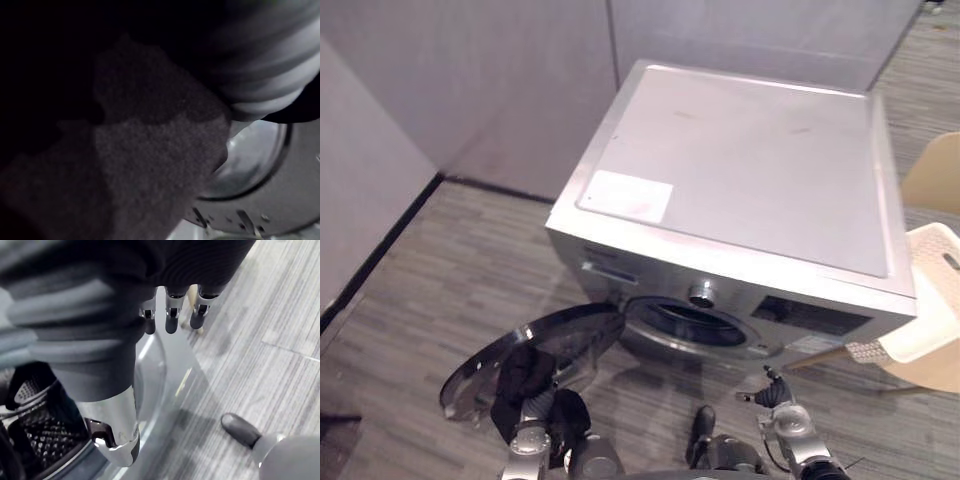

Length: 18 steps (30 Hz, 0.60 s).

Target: Pick up the laundry basket with both hands and put the clothes into the washing machine.

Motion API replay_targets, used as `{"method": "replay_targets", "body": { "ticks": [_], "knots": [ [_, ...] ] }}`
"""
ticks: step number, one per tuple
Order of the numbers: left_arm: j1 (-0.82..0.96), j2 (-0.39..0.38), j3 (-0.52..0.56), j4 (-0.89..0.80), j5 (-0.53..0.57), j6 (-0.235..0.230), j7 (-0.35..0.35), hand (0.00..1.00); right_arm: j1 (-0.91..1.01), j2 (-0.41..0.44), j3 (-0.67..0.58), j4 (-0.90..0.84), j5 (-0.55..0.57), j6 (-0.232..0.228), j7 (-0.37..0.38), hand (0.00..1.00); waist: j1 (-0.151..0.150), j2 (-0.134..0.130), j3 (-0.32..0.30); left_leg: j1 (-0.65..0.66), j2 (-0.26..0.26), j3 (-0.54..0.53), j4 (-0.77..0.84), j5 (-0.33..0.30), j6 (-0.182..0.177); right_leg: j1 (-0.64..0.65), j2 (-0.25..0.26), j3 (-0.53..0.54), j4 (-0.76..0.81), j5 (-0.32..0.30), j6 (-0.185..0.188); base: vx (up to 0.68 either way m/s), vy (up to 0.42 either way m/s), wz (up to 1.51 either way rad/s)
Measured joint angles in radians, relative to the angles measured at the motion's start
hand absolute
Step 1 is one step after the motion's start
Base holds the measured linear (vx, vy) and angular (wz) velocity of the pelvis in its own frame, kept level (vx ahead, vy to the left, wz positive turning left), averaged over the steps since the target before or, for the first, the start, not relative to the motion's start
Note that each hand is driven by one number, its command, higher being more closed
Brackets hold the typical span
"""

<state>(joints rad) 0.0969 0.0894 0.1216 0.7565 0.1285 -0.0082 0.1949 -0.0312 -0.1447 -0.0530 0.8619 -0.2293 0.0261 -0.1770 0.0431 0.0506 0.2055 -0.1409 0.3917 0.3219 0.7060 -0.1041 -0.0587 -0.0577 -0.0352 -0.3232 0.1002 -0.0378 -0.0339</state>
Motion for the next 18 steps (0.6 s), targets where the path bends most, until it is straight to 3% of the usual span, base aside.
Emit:
{"method": "replay_targets", "body": {
  "ticks": [1,2,4,6,7,8,10,13,18],
  "knots": [
    [0.001,-0.006,-0.013,0.000,-0.001,0.000,-0.001,1.00,-0.003,0.002,-0.003,-0.001,0.005,0.000,-0.005,0.00,0.000,-0.008,0.004,-0.023,-0.033,-0.077,0.022,-0.022,-0.012,0.004,0.000,0.023,0.001,-0.005,0.000,0.09,-0.048,-0.76],
    [-0.006,-0.016,-0.037,-0.002,-0.002,0.000,-0.002,1.00,-0.015,-0.007,-0.012,0.000,0.007,0.000,-0.020,0.00,-0.001,-0.001,0.009,-0.060,-0.101,-0.190,0.011,-0.073,-0.030,0.000,0.000,0.057,0.001,-0.006,0.001,0.09,-0.014,-0.75],
    [-0.008,-0.028,-0.054,-0.009,-0.005,0.000,-0.003,1.00,-0.025,-0.007,-0.029,0.019,0.019,0.001,-0.028,0.00,-0.001,0.001,0.015,-0.072,-0.188,-0.287,-0.085,-0.109,-0.052,-0.001,0.002,0.110,0.003,-0.003,0.009,0.08,0.049,-0.80],
    [-0.008,-0.036,-0.077,-0.022,-0.010,0.000,-0.004,1.00,-0.018,-0.008,-0.034,0.020,0.024,0.001,-0.039,0.00,-0.001,0.019,0.021,-0.053,-0.222,-0.333,-0.233,-0.097,-0.061,-0.007,0.015,0.150,0.019,0.003,0.025,0.09,0.153,-0.91],
    [-0.018,-0.031,-0.093,-0.032,-0.010,-0.001,-0.010,1.00,-0.030,-0.010,-0.047,0.025,0.024,0.001,-0.042,0.00,0.001,0.039,0.045,-0.041,-0.217,-0.309,-0.295,-0.096,-0.047,-0.045,0.031,0.200,0.081,-0.016,0.044,0.09,0.202,-0.92],
    [-0.022,-0.028,-0.093,-0.033,-0.010,-0.001,-0.012,1.00,-0.033,-0.006,-0.048,0.024,0.024,0.001,-0.042,0.00,0.000,0.034,0.050,-0.041,-0.219,-0.301,-0.297,-0.095,-0.049,-0.055,0.030,0.209,0.092,-0.015,0.045,0.06,0.160,-0.72],
    [-0.065,-0.019,-0.117,-0.067,-0.012,-0.001,-0.015,1.00,-0.041,0.014,-0.048,0.006,0.026,-0.002,-0.043,0.00,-0.003,-0.002,0.086,-0.104,-0.239,-0.260,-0.260,-0.107,-0.029,-0.168,-0.001,0.237,0.207,-0.053,0.064,0.00,0.113,-0.28],
    [-0.143,-0.038,-0.146,-0.154,-0.024,0.000,-0.012,1.00,-0.081,0.021,-0.048,-0.033,0.035,0.002,-0.052,0.00,-0.002,-0.014,0.159,-0.264,-0.251,-0.220,-0.113,-0.147,0.007,-0.377,-0.030,0.277,0.407,-0.103,0.076,-0.10,0.120,-0.20],
    [-0.254,-0.052,-0.186,-0.303,-0.059,0.000,0.033,1.00,-0.139,0.033,-0.043,-0.163,0.045,0.006,-0.095,0.00,-0.003,-0.024,0.219,-0.490,-0.206,-0.186,0.151,-0.262,0.018,-0.645,-0.023,0.331,0.685,-0.196,0.073,-0.17,0.012,-0.29]
  ]
}}
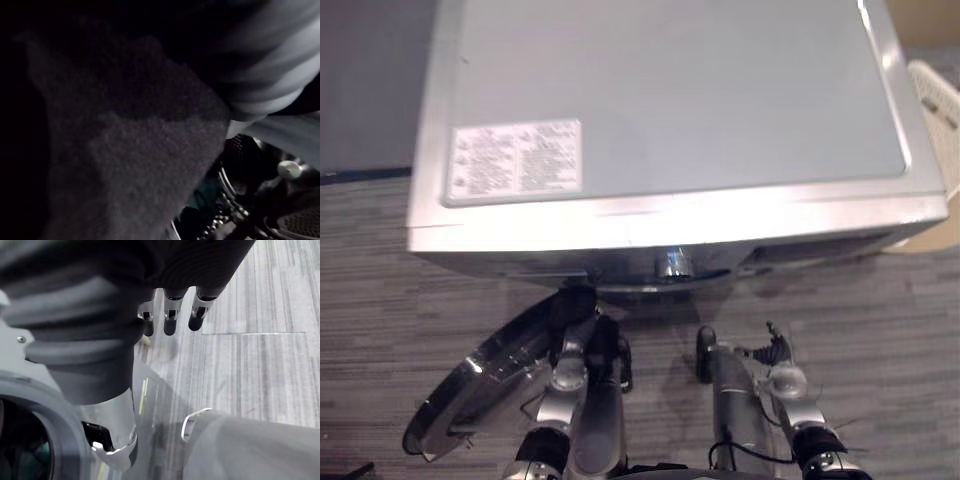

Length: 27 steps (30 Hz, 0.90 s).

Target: Pick up the laundry basket with both hands and put the clothes into the washing machine.

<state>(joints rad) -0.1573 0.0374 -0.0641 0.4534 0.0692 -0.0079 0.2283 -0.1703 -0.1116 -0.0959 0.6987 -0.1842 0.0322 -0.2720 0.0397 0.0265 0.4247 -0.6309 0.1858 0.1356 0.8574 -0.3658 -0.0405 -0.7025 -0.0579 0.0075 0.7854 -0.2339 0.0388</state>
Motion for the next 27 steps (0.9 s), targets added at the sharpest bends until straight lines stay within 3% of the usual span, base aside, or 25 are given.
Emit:
{"method": "replay_targets", "body": {
  "ticks": [8,12,17,22,27],
  "knots": [
    [-0.279,-0.001,-0.021,-0.190,-0.032,-0.003,0.104,1.00,-0.137,0.031,0.005,-0.213,0.038,-0.006,-0.083,0.00,-0.003,-0.019,0.086,-0.429,0.086,-0.003,0.362,-0.086,0.007,-0.458,0.033,0.031,0.337,-0.048,-0.007,-0.16,-0.033,-0.16],
    [-0.419,0.035,-0.021,-0.246,-0.031,-0.001,0.147,1.00,-0.181,0.044,-0.003,-0.342,0.044,-0.027,-0.105,0.00,-0.025,-0.030,0.105,-0.607,0.119,-0.023,0.521,-0.122,0.015,-0.643,0.060,0.043,0.480,-0.064,-0.006,-0.12,-0.032,-0.13],
    [-0.597,0.137,-0.021,-0.271,-0.029,0.001,0.207,1.00,-0.183,0.043,-0.027,-0.443,0.069,-0.066,-0.136,0.00,-0.043,-0.045,0.112,-0.727,0.141,-0.043,0.644,-0.151,0.012,-0.770,0.079,0.049,0.592,-0.076,-0.006,-0.10,-0.026,-0.07],
    [-0.854,0.370,-0.024,-0.253,0.009,0.027,0.264,1.00,-0.160,0.028,-0.026,-0.371,0.066,-0.051,-0.143,0.00,-0.078,-0.062,0.123,-0.833,0.156,-0.054,0.719,-0.157,0.016,-0.881,0.083,0.047,0.652,-0.074,-0.004,-0.05,0.002,-0.05],
    [-1.116,0.464,-0.047,-0.121,0.096,0.044,0.279,1.00,-0.148,0.025,-0.004,-0.375,0.066,-0.064,-0.139,0.00,-0.094,-0.071,0.131,-0.903,0.179,-0.068,0.759,-0.165,0.028,-0.938,0.065,0.023,0.660,-0.065,0.011,-0.02,0.044,-0.17]
  ]
}}
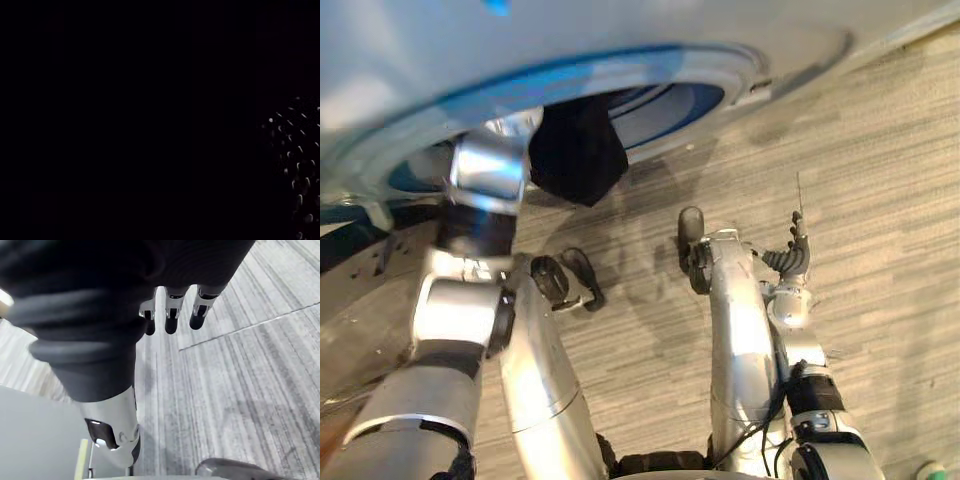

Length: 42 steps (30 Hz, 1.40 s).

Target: Pick up the laundry basket with both hands and put the clothes into the washing machine.

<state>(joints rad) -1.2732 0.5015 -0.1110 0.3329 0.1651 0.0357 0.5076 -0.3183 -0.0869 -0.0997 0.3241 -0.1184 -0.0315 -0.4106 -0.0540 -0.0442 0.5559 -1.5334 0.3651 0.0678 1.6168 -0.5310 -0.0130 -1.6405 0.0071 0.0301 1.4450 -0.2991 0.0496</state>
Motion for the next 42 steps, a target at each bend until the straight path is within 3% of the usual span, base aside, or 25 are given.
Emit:
{"method": "replay_targets", "body": {
  "ticks": [3,4,12,16,24,31,35,38,42],
  "knots": [
    [-0.069,0.023,-0.002,0.099,0.034,0.011,0.000,1.00,0.001,0.002,0.005,-0.026,0.000,-0.023,0.002,0.00,-0.017,-0.002,0.001,-0.013,-0.001,0.000,0.018,-0.002,0.003,-0.012,-0.010,-0.001,0.017,0.004,0.004,0.01,0.024,0.02],
    [-0.076,0.026,-0.002,0.116,0.044,0.018,0.000,0.00,0.001,-0.001,0.011,-0.027,0.000,-0.031,0.002,0.00,-0.018,-0.002,0.001,-0.016,0.000,-0.002,0.023,-0.002,0.003,-0.015,-0.010,-0.001,0.021,0.004,0.004,0.00,0.000,0.00],
    [-0.085,0.061,0.009,0.255,0.128,0.079,-0.034,0.00,0.003,-0.030,0.036,-0.025,0.003,-0.061,0.022,0.00,-0.020,0.002,0.003,-0.059,-0.002,-0.042,0.060,-0.010,-0.009,-0.035,-0.029,-0.036,0.041,0.004,0.004,0.02,0.019,-0.01],
    [-0.089,0.032,0.032,0.336,0.250,0.114,-0.160,0.00,0.010,-0.043,0.040,-0.024,0.012,-0.059,0.044,0.00,-0.023,0.004,0.004,-0.064,-0.017,-0.049,0.070,-0.009,-0.010,-0.039,-0.045,-0.039,0.067,0.001,-0.001,0.03,0.007,0.12],
    [-0.144,0.022,0.044,0.384,0.311,0.118,-0.289,0.00,0.014,-0.069,0.042,-0.010,0.049,-0.058,0.082,0.00,-0.014,0.004,0.004,-0.075,-0.034,-0.078,0.059,0.001,-0.028,-0.038,-0.061,-0.066,0.074,-0.010,-0.020,0.03,-0.002,0.07],
    [-0.125,0.021,0.040,0.381,0.358,0.105,-0.290,0.00,0.029,-0.086,0.036,-0.008,0.050,-0.059,0.084,0.00,0.013,0.005,0.004,-0.074,-0.036,-0.091,0.028,0.015,-0.051,-0.037,-0.065,-0.083,0.060,-0.010,-0.022,0.04,-0.008,0.05],
    [-0.030,0.014,0.042,0.307,0.359,0.105,-0.280,0.00,0.032,-0.089,0.019,-0.005,0.048,-0.058,0.086,0.00,0.018,0.009,0.001,-0.071,-0.039,-0.091,-0.013,0.041,-0.057,-0.031,-0.081,-0.096,0.042,-0.016,-0.034,0.05,-0.019,0.18],
    [0.081,-0.017,0.046,0.206,0.359,0.106,-0.241,0.00,0.031,-0.096,0.019,0.006,0.045,-0.056,0.087,0.00,0.027,0.011,0.000,-0.049,-0.039,-0.091,-0.068,0.068,-0.063,-0.004,-0.083,-0.112,0.001,-0.016,-0.035,0.06,-0.015,0.11],
    [0.195,-0.083,0.055,0.112,0.353,0.107,-0.220,0.00,0.027,-0.106,0.008,0.056,0.021,-0.015,0.085,0.00,0.043,0.013,-0.001,-0.004,-0.055,-0.090,-0.140,0.103,-0.077,0.040,-0.094,-0.127,-0.043,-0.016,-0.035,0.07,-0.007,0.17]
  ]
}}
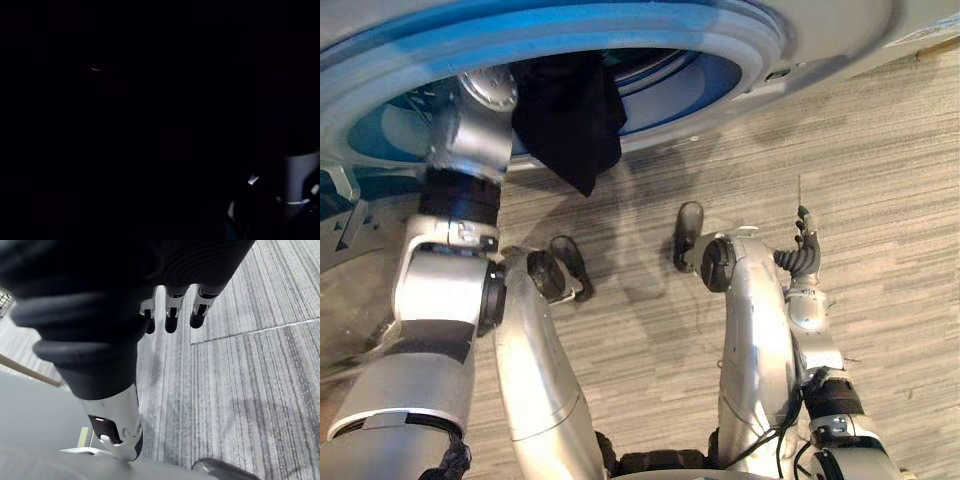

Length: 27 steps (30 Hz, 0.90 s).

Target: Pick up the laundry basket with both hands and put the clothes into the washing machine.

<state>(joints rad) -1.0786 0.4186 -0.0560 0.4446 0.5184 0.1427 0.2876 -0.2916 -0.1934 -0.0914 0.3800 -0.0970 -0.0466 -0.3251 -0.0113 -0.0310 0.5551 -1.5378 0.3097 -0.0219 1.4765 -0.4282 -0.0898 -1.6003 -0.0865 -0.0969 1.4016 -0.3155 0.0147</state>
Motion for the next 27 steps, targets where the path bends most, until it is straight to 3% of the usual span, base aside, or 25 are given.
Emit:
{"method": "replay_targets", "body": {
  "ticks": [4,7,13,14,17,22,24,25,27],
  "knots": [
    [0.161,-0.049,0.028,-0.149,-0.038,-0.003,0.033,0.00,-0.007,0.000,-0.022,0.024,-0.033,0.054,-0.004,0.00,0.009,0.013,-0.008,0.041,-0.009,-0.004,-0.086,0.023,-0.003,0.052,-0.002,-0.030,-0.070,0.000,0.000,0.06,0.001,0.11],
    [0.265,-0.085,0.028,-0.205,-0.049,-0.010,0.048,0.00,0.010,-0.001,-0.031,-0.017,-0.033,0.052,-0.004,0.00,0.011,0.013,-0.015,0.072,-0.012,-0.007,-0.118,0.025,-0.004,0.085,-0.002,-0.041,-0.096,0.000,0.000,0.06,0.001,0.09],
    [0.545,-0.193,-0.016,-0.276,-0.065,-0.064,0.052,0.00,0.019,0.008,-0.031,-0.051,-0.037,0.021,-0.002,0.00,0.037,0.013,-0.139,0.080,-0.012,-0.013,-0.144,0.036,-0.020,0.090,-0.003,-0.058,-0.100,-0.019,-0.049,0.10,-0.003,0.07],
    [0.566,-0.200,-0.026,-0.275,-0.041,-0.068,0.044,0.00,0.019,0.012,-0.031,-0.051,-0.043,0.016,-0.002,0.00,0.043,0.013,-0.148,0.086,-0.013,-0.014,-0.141,0.037,-0.024,0.096,-0.006,-0.059,-0.092,-0.025,-0.073,0.11,-0.007,0.11],
    [0.575,-0.206,-0.033,-0.263,0.041,-0.071,0.031,0.00,0.008,0.012,-0.029,-0.052,-0.054,0.010,0.001,0.00,0.054,0.013,-0.156,0.088,-0.015,-0.015,-0.130,0.038,-0.028,0.099,-0.020,-0.065,-0.070,-0.035,-0.099,0.10,-0.003,0.13],
    [0.537,-0.196,-0.056,-0.167,0.242,-0.066,-0.005,0.00,-0.003,0.028,0.008,-0.051,-0.063,0.005,0.006,0.00,0.061,0.013,-0.156,0.093,-0.013,-0.025,-0.109,0.028,-0.013,0.115,-0.021,-0.070,-0.056,-0.050,-0.090,0.05,0.004,0.00],
    [0.518,-0.191,-0.062,-0.140,0.271,-0.065,-0.006,0.00,-0.003,0.028,0.012,-0.051,-0.062,0.005,0.006,0.00,0.061,0.013,-0.156,0.089,-0.012,-0.030,-0.103,0.027,-0.014,0.114,-0.020,-0.073,-0.055,-0.049,-0.089,0.00,0.010,-0.06],
    [0.494,-0.177,-0.072,-0.113,0.316,-0.061,-0.011,1.00,-0.005,0.027,0.013,-0.051,-0.062,0.004,0.013,0.00,0.060,0.013,-0.156,0.081,-0.011,-0.036,-0.096,0.025,-0.018,0.113,-0.020,-0.079,-0.054,-0.048,-0.087,0.00,0.009,-0.07],
    [0.466,-0.159,-0.084,-0.089,0.358,-0.058,-0.017,1.00,-0.006,0.024,0.013,-0.051,-0.061,-0.005,0.022,0.00,0.061,0.013,-0.156,0.071,-0.011,-0.043,-0.082,0.024,-0.019,0.108,-0.020,-0.082,-0.045,-0.047,-0.084,0.00,0.004,-0.03]
  ]
}}
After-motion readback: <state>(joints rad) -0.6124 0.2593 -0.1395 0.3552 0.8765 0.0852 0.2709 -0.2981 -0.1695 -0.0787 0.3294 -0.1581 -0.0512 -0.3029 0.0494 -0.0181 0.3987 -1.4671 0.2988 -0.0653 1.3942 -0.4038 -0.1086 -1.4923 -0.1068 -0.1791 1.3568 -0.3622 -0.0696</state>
